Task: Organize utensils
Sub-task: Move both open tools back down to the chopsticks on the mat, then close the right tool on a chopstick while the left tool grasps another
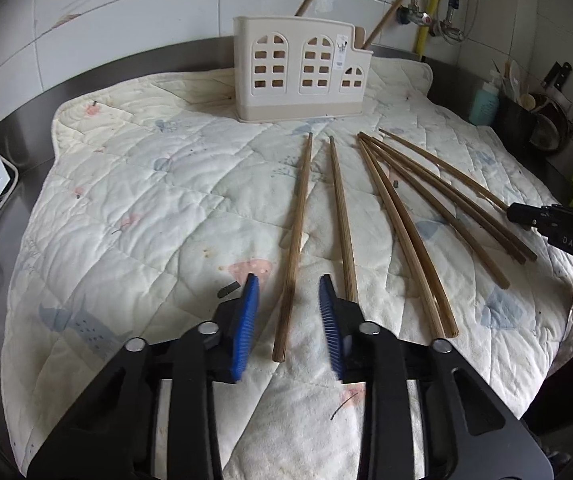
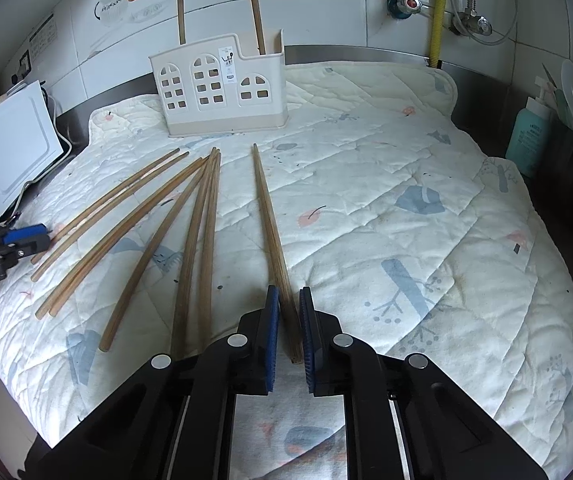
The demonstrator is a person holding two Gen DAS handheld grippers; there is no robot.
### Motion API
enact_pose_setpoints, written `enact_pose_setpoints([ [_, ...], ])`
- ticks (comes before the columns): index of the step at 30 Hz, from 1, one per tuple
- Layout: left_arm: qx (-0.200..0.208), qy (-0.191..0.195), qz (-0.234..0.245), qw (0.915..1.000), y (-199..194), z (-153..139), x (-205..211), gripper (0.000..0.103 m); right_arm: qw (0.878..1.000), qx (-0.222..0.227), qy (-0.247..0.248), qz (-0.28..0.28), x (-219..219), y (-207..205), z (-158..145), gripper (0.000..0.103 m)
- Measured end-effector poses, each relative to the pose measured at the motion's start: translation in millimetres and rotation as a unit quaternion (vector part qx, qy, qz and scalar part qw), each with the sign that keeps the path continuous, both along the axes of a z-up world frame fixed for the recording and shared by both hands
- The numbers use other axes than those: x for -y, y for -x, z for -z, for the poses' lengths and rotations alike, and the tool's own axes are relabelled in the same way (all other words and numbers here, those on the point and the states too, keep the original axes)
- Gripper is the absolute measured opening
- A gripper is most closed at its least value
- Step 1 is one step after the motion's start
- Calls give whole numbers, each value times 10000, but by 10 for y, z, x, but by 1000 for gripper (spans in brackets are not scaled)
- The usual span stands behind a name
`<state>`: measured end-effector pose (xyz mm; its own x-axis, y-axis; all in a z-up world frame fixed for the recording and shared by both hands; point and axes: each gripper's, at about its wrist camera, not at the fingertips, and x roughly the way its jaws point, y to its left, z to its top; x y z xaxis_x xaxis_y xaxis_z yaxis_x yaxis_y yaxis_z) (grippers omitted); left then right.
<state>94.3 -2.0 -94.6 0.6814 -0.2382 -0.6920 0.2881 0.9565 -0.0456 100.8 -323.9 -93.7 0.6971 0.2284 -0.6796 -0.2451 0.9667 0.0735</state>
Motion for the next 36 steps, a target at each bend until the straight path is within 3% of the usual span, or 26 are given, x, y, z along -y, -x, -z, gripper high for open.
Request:
enact_pose_setpoints([
  [14, -263, -66, 130, 9995, -104, 72, 42, 18, 9986, 478, -192, -126, -76, 120, -392, 7],
  [18, -296, 19, 50, 9995, -101, 48, 55, 7, 9977, 606, -281, -144, -75, 154, -511, 7],
  [30, -373, 30, -24, 9993, -82, 66, 106, 7, 9912, 1229, -368, -329, -92, 275, -1153, 7],
  [36, -406, -29, -24, 9992, -86, 78, 115, 9, 9897, 1333, -340, -405, -144, 296, -1270, 7],
])
